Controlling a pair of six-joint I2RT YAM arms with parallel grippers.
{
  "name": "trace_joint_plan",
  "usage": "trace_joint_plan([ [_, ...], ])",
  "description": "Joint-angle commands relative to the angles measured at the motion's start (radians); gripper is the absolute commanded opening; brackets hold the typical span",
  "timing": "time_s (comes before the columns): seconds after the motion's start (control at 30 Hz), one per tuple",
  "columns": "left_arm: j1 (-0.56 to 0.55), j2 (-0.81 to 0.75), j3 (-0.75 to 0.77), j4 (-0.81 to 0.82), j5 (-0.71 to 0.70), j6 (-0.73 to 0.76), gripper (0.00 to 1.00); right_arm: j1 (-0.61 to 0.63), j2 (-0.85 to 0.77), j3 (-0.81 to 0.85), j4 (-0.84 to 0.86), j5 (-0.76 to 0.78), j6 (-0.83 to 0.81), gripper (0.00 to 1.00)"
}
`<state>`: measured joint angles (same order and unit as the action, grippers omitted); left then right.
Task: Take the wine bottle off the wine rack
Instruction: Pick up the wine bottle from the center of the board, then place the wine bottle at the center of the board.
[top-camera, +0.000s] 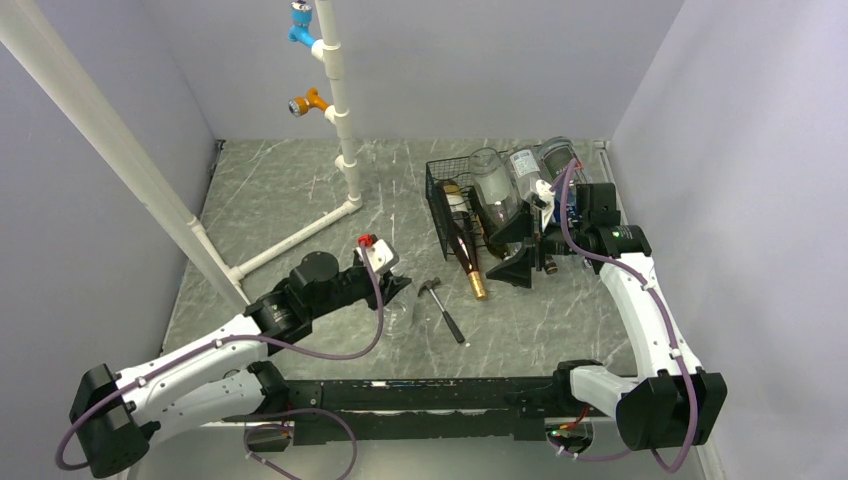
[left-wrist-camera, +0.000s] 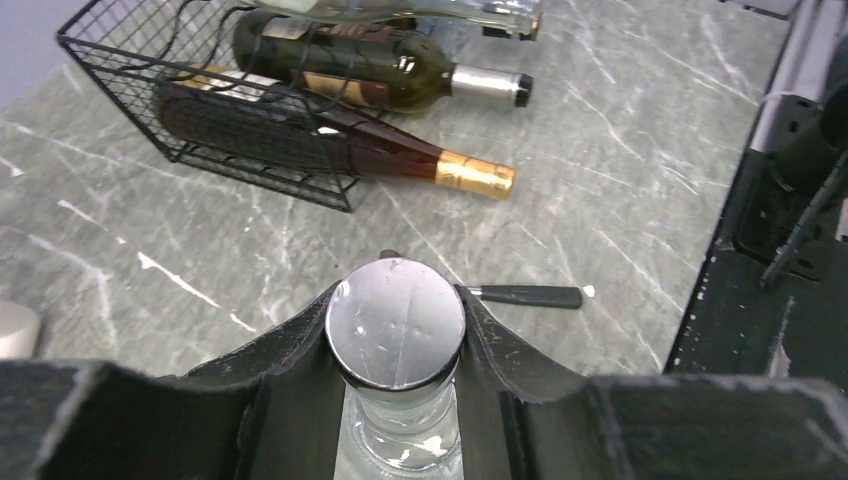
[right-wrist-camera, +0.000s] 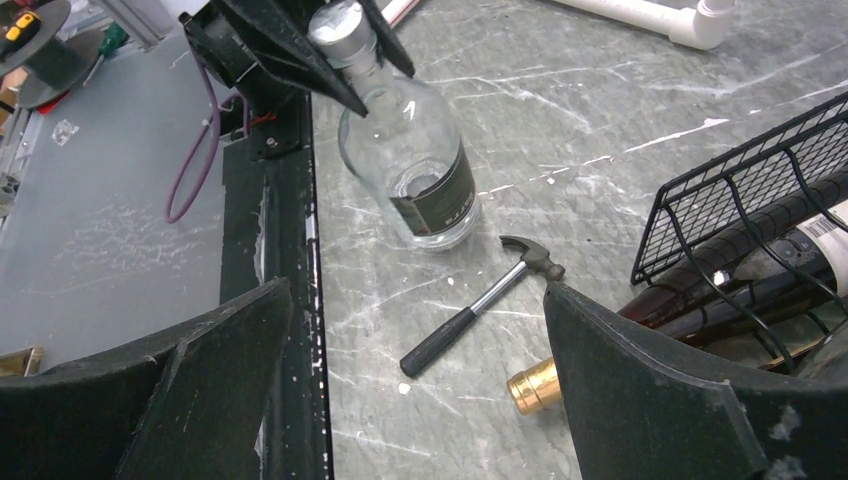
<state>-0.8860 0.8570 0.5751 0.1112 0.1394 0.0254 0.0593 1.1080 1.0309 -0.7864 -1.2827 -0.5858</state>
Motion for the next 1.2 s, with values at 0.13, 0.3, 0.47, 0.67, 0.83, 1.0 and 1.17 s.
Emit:
trace_joint_plan([
  [0.13, 0.097, 0.054, 0.227, 0.125, -0.050, 0.021, 0.00, -0.004, -0.008, 0.023, -0.002, -0.022, -0.033, 1.00],
  [0.3, 0.212, 0.143, 0.288, 0.190, -0.023, -0.054, 0.00, -0.005, -0.007, 0.023, 0.002, -0.016, -0.030, 1.00],
  [0.47, 0.267, 0.292, 0.386, 0.253, -0.038, -0.056, 0.00, -0.005, -0.014, 0.024, 0.004, -0.004, -0.027, 1.00],
  [0.67, 0.292, 0.460, 0.506, 0.326, -0.105, -0.038, 0.00, -0.005, -0.019, 0.024, 0.004, 0.001, -0.027, 1.00],
  [0.83, 0.306, 0.579, 0.589, 0.420, -0.227, 0.033, 0.00, -0.003, -0.022, 0.023, 0.008, 0.003, -0.024, 1.00],
  [1.0, 0.338, 0.721, 0.688, 0.488, -0.262, 0.001, 0.00, -0.002, -0.021, 0.018, 0.019, 0.011, -0.019, 1.00],
  [1.17, 0.354, 0.847, 0.802, 0.521, -0.297, 0.010, 0.00, 0.006, -0.018, 0.008, 0.041, 0.026, -0.004, 1.00],
])
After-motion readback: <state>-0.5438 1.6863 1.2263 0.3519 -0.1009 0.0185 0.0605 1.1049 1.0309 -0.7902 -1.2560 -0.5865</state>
